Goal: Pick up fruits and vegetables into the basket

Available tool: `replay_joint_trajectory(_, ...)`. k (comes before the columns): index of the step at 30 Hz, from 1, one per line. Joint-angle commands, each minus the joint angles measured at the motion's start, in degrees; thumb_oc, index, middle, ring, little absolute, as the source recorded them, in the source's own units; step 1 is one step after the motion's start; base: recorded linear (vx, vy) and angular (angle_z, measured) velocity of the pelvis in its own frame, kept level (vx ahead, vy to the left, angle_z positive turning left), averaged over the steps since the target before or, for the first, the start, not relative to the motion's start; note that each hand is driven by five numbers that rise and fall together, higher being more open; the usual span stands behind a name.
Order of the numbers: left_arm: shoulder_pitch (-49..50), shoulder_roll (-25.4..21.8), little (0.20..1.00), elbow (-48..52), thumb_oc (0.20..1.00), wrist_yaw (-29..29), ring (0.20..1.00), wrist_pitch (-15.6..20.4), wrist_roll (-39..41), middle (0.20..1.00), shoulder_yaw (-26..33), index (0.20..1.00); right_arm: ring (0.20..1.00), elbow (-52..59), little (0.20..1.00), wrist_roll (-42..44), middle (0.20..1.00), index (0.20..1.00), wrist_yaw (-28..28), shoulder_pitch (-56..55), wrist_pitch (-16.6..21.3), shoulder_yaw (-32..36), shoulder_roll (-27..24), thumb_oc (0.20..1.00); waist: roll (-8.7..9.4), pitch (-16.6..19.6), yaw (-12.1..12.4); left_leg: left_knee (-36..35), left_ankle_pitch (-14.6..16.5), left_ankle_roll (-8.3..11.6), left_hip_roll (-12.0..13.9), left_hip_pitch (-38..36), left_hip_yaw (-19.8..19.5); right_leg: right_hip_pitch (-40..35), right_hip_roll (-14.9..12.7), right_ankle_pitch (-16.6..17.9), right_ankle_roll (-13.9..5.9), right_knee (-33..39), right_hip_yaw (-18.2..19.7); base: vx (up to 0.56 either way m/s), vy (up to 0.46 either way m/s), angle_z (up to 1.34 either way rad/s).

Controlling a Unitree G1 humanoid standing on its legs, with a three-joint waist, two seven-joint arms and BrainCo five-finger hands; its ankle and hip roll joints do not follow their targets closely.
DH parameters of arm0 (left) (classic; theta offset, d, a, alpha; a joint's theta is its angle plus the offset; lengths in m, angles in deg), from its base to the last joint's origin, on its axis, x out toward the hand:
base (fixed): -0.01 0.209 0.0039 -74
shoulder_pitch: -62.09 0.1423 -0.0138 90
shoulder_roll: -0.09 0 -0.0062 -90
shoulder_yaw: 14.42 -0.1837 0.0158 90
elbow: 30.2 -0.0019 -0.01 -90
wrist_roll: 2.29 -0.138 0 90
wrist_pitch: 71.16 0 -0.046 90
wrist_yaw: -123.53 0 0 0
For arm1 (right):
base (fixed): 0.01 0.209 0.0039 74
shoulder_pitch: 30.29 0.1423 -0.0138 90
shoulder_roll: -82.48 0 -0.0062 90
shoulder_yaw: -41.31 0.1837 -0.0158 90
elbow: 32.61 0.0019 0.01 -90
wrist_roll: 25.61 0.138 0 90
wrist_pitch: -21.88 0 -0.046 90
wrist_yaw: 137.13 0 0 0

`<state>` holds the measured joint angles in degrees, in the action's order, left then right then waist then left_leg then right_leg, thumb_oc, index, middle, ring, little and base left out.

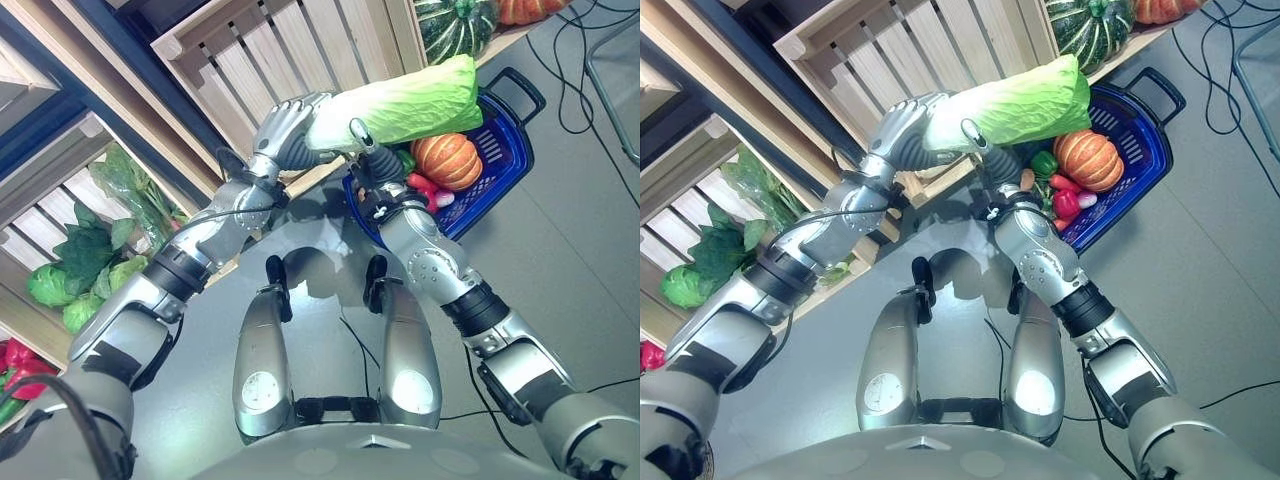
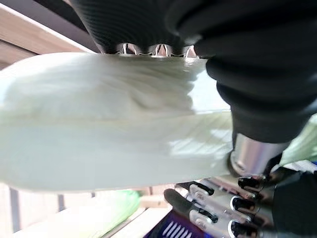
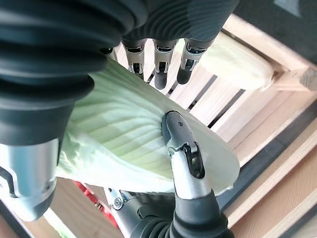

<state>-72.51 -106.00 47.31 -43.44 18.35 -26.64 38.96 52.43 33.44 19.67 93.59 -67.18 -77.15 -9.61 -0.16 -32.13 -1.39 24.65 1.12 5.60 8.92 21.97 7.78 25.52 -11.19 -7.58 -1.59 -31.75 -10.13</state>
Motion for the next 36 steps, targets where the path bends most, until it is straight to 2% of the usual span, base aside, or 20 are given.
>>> replay_joint_trajectory(1, -1.5, -0.2, 0.2, 7.6, 0.2, -4.9, 0.2, 0.0, -5.4, 0.2, -5.2, 0.2, 1.0, 4.5, 1.0, -2.3, 1.0, 1.0, 1.2, 6.2, 3.7, 1.4, 1.9, 1.0, 0.82, 2.3, -0.2, 0.5, 4.8, -2.95, -2.2, -1.5, 3.5, -3.5, 0.3, 1.1, -1.99, 5.4, -1.7, 0.0, 0.0, 0.0)
replay_joint_trajectory(6, -0.1, -0.4, 0.2, 8.5, 0.2, -7.2, 0.2, -0.7, -8.4, 0.2, -6.7, 0.2, 1.0, 4.3, 1.0, -3.2, 1.0, 1.0, 0.3, 6.8, 5.8, 2.8, 1.5, 1.0, 0.52, 2.3, -0.1, 0.5, 5.0, -2.9, -2.3, -1.5, 3.5, -3.7, 0.1, 1.2, -2.16, 5.7, -1.9, 0.0, 0.0, 0.0)
replay_joint_trajectory(7, 0.2, -0.4, 0.2, 8.7, 0.2, -7.3, 0.2, -0.8, -8.7, 0.2, -6.8, 0.2, 0.611, 4.3, 0.611, -3.5, 0.611, 0.611, 0.4, 6.9, 6.3, 3.0, 1.4, 0.611, 0.45, 2.3, -0.1, 0.5, 5.0, -2.89, -2.2, -1.5, 3.5, -3.7, 0.1, 1.2, -2.16, 5.7, -1.9, 0.0, 0.0, 0.0)
replay_joint_trajectory(8, 0.7, -0.7, 0.2, 8.6, 0.2, -6.5, 0.2, -0.3, -8.5, 0.2, -7.3, 0.2, 0.2, 3.7, 0.2, -4.3, 0.2, 0.2, 2.0, 7.4, 8.9, 3.3, 1.4, 0.2, 0.24, 2.3, 0.1, 0.6, 5.2, -2.87, -2.3, -1.4, 3.5, -3.7, -0.1, 1.2, -2.24, 5.8, -2.0, 0.0, 0.0, 0.0)
replay_joint_trajectory(9, 0.7, -0.7, 0.2, 8.6, 0.2, -6.5, 0.2, -0.3, -8.5, 0.2, -7.3, 0.2, 0.2, 3.7, 0.2, -4.3, 0.2, 0.2, 2.0, 7.4, 8.9, 3.3, 1.4, 0.2, 0.24, 2.3, 0.1, 0.6, 5.2, -2.87, -2.3, -1.4, 3.5, -3.7, -0.1, 1.2, -2.24, 5.8, -2.0, 0.0, 0.0, 0.0)
replay_joint_trajectory(10, 1.3, -0.5, 0.2, 8.2, 0.2, -5.1, 0.2, 0.3, -8.1, 0.2, -7.5, 0.2, 0.2, 3.2, 0.2, -5.0, 0.2, 0.2, 2.5, 7.7, 11.2, 3.7, 1.2, 0.2, 0.02, 2.3, 0.2, 0.8, 5.2, -2.86, -2.2, -1.3, 3.6, -3.6, -0.2, 1.2, -2.21, 5.8, -2.1, 0.0, 0.0, 0.0)
replay_joint_trajectory(11, 1.3, -0.5, 0.2, 8.2, 0.2, -5.1, 0.2, 0.3, -8.1, 0.2, -7.5, 0.2, 0.2, 3.1, 0.2, -5.0, 0.2, 0.2, 2.5, 7.7, 11.2, 3.7, 1.2, 0.2, 0.01, 2.3, 0.2, 0.8, 5.2, -2.86, -2.2, -1.2, 3.6, -3.6, -0.2, 1.2, -2.2, 5.8, -2.1, 0.0, 0.0, 0.0)
replay_joint_trajectory(12, 1.9, -0.4, 0.435, 8.0, 0.435, -3.9, 0.435, 0.7, -7.6, 0.435, -7.1, 0.435, 0.2, 2.7, 0.2, -5.4, 0.2, 0.2, 2.9, 7.9, 12.6, 4.5, 1.2, 0.2, -0.22, 2.3, 0.2, 1.0, 5.4, -2.87, -2.2, -1.0, 3.7, -3.3, -0.3, 1.1, -2.17, 5.6, -2.1, 0.0, 0.0, 0.0)
replay_joint_trajectory(13, 2.3, -0.4, 0.805, 7.8, 0.805, -3.3, 0.805, 0.4, -7.1, 0.805, -6.9, 0.805, 0.2, 2.6, 0.2, -5.9, 0.2, 0.2, 2.9, 8.0, 13.6, 5.0, 0.9, 0.2, -0.33, 2.3, 0.2, 1.1, 5.5, -2.89, -2.2, -0.8, 3.7, -3.2, -0.4, 1.0, -2.17, 5.5, -2.1, 0.0, 0.0, 0.0)
replay_joint_trajectory(14, 2.7, -0.4, 1.0, 7.5, 1.0, -3.2, 1.0, 0.1, -6.8, 1.0, -6.7, 1.0, 0.2, 2.4, 0.2, -6.5, 0.2, 0.2, 2.8, 8.0, 14.4, 5.6, 0.6, 0.2, -0.39, 2.3, 0.2, 1.3, 5.6, -2.91, -2.2, -0.7, 3.8, -3.0, -0.4, 1.0, -2.19, 5.4, -2.2, 0.0, 0.0, 0.0)
replay_joint_trajectory(20, 3.8, -0.8, 1.0, 3.3, 1.0, 2.0, 1.0, -3.9, -5.5, 1.0, -4.7, 1.0, 0.2, 4.1, 0.2, -12.4, 0.2, 0.2, 1.3, 6.6, 19.4, 10.7, -1.6, 0.2, -0.5, 2.3, -1.1, 1.7, 5.7, -2.94, -1.7, 0.7, 4.3, -0.7, 0.0, 0.8, -2.34, 4.2, -1.5, -0.01, 0.0, -0.02)
replay_joint_trajectory(25, 4.0, -3.1, 1.0, -1.1, 1.0, 6.5, 1.0, -4.9, -2.5, 1.0, -1.9, 1.0, 0.2, 7.0, 0.2, -18.9, 0.2, 0.2, -1.3, 3.5, 20.5, 15.9, -4.9, 0.2, -0.65, 2.3, -2.8, 2.2, 5.6, -2.93, -1.4, 1.7, 5.0, 1.4, 0.0, 0.5, -2.46, 2.6, -0.5, 0.0, 0.02, -0.08)
replay_joint_trajectory(27, 4.1, -5.0, 1.0, -3.3, 1.0, 8.3, 1.0, -5.3, -0.8, 1.0, 0.3, 1.0, 0.2, 7.5, 0.2, -22.0, 0.2, 0.2, -2.7, 1.1, 20.7, 19.2, -7.7, 0.2, -0.88, 2.3, -3.9, 2.8, 5.6, -2.86, -1.2, 2.5, 5.5, 2.9, -0.1, 0.2, -2.37, 1.2, 0.1, 0.0, 0.035, -0.13)
replay_joint_trajectory(33, 4.3, -7.4, 1.0, -7.2, 1.0, 11.3, 1.0, -5.3, 0.8, 1.0, 4.3, 1.0, 0.2, 5.0, 0.2, -27.7, 0.2, 0.2, -6.8, -1.7, 18.7, 25.1, -14.9, 0.2, -2.67, 2.3, -6.0, 3.5, 4.9, -2.24, -0.8, 4.1, 6.7, 6.2, -0.2, -0.7, -1.89, -1.3, 1.4, 0.0, 0.062, -0.12)
replay_joint_trajectory(35, 4.3, -7.4, 1.0, -8.0, 1.0, 12.2, 1.0, -5.5, 1.4, 1.0, 4.8, 1.0, 0.2, 4.1, 0.2, -30.1, 0.2, 0.2, -8.4, -1.6, 17.6, 26.0, -16.7, 0.2, -3.33, 2.3, -6.4, 3.5, 4.6, -2.01, -0.8, 4.6, 7.0, 7.3, -0.2, -1.0, -1.79, -1.9, 1.8, -0.01, 0.069, -0.11)
replay_joint_trajectory(36, 4.0, -7.2, 1.0, -9.3, 1.0, 13.4, 1.0, -5.9, 2.6, 1.0, 5.4, 1.0, 0.2, 2.7, 0.2, -32.5, 0.2, 0.2, -9.8, -1.2, 15.9, 26.5, -18.9, 0.2, -4.01, 2.3, -6.8, 3.4, 4.2, -1.77, -0.7, 5.3, 7.4, 8.4, -0.2, -1.3, -1.64, -2.5, 2.2, -0.02, 0.066, -0.11)
